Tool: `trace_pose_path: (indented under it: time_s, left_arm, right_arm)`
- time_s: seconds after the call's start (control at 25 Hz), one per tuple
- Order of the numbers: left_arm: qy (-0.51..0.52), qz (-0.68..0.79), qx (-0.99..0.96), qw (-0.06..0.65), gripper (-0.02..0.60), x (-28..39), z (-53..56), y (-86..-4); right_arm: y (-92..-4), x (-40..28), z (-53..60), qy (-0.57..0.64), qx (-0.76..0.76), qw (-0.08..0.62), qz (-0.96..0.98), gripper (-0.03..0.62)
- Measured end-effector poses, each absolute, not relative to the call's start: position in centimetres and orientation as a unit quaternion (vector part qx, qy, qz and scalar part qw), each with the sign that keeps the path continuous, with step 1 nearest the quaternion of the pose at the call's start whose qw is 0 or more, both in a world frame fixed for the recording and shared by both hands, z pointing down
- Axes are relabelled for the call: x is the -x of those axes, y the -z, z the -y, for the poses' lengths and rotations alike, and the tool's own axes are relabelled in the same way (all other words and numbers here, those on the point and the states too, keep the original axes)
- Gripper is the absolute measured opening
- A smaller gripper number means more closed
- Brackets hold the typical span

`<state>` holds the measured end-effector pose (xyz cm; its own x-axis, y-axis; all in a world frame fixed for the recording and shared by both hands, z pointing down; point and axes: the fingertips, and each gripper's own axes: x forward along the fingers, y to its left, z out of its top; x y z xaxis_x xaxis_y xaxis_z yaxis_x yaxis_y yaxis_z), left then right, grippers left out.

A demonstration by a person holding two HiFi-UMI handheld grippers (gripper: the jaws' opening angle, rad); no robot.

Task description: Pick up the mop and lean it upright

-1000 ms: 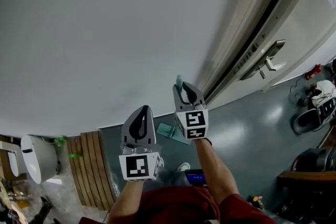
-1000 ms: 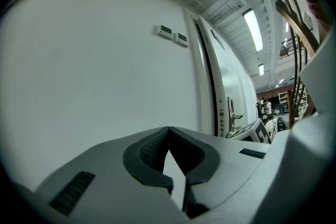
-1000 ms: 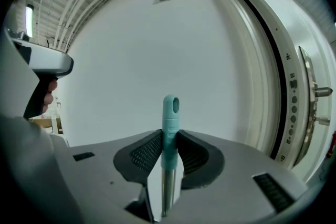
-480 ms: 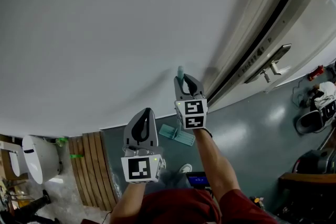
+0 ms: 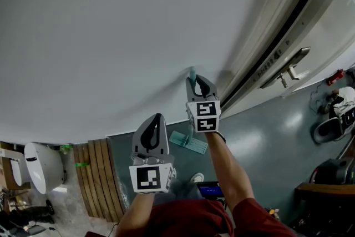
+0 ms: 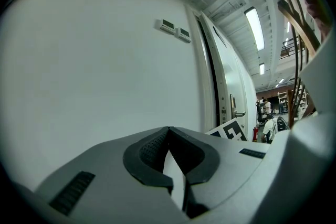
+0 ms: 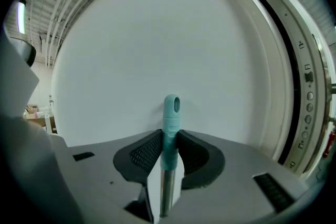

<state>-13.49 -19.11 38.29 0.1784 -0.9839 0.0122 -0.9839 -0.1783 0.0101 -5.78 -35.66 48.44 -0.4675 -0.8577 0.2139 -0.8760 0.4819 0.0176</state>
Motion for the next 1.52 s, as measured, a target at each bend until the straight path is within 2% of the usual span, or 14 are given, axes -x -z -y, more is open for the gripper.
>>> trace_pose_path:
  time_s: [0.32,0.52,1.0,1.52]
  left_arm:
    - [-0.003,0.638,-0.77,0.006,0.014,13.1,18.8,-38.2]
    - [-0.006,0.638,-0.77,0.008,0.014,13.2,18.4,-38.4]
    - [-0.006,0.639,-0.769,0.011,0.012,13.3,17.8,-38.8]
    - [-0.003,0.633,-0.774,0.016,0.012,12.4,18.0,-38.7]
  right_arm:
    - [-48.4,5.6,35.6,-0.037,-0.512,0.1,0.853,0.114]
    - [-48.4,5.7,35.4,-0.039,-0.509,0.097,0.854,0.165]
    - [-48.0,4.8,35.2,-0.024,-0.533,0.094,0.841,0.233]
    - [-46.0,1.8,34.5,0.0,-0.569,0.077,0.819,0.253]
